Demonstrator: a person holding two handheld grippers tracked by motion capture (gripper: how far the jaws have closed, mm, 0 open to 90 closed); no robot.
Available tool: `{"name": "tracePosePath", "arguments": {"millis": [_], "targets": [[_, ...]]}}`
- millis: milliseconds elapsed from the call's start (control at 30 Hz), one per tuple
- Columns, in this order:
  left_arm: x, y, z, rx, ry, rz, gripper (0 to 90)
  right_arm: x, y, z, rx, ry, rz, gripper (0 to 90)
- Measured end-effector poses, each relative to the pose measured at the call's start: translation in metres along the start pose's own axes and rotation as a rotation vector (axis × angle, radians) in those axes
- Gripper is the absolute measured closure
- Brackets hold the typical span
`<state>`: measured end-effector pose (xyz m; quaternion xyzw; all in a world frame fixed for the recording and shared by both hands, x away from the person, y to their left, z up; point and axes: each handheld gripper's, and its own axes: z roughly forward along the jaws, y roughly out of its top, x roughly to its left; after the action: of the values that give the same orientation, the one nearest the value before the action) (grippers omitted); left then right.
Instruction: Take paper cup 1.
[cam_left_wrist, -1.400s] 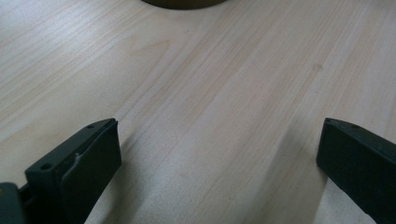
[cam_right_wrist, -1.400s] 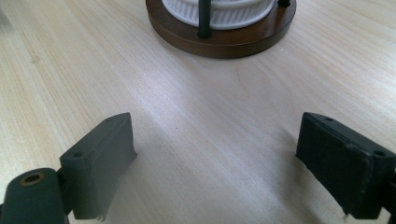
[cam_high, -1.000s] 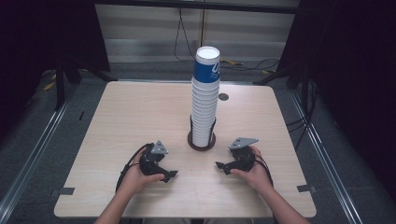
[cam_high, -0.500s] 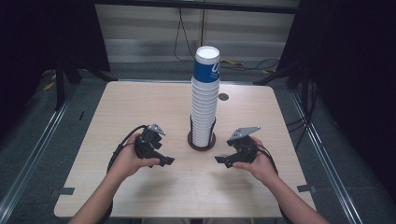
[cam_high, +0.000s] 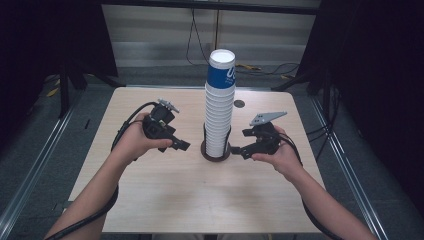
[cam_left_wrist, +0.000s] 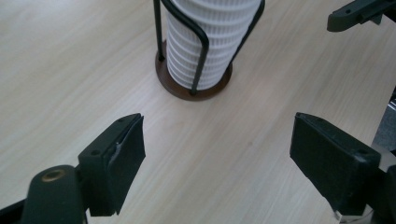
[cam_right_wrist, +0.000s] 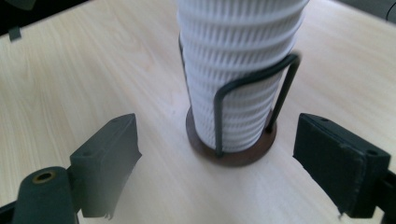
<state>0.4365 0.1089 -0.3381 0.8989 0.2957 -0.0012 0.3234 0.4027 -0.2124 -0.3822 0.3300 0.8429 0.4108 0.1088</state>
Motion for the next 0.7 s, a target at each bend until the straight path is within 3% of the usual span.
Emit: {"name": "tracePosePath", "arguments": {"millis": [200,333,700], "targets": [[0.001,0.026,-0.011,0.008,0.023,0.021,17.9,-0.008,0.023,-0.008,-0.027,-0.012,0.007,13.4],[0.002,0.038,-0.017,-0.005,0.002,0.018,17.9,-0.009,0.038,-0.014,-0.049,-0.009,0.0,13.4],[0.003,0.069,-0.026,-0.029,0.0,0.036,17.9,-0.012,0.068,-0.02,-0.13,0.012,-0.007,12.8]]}}
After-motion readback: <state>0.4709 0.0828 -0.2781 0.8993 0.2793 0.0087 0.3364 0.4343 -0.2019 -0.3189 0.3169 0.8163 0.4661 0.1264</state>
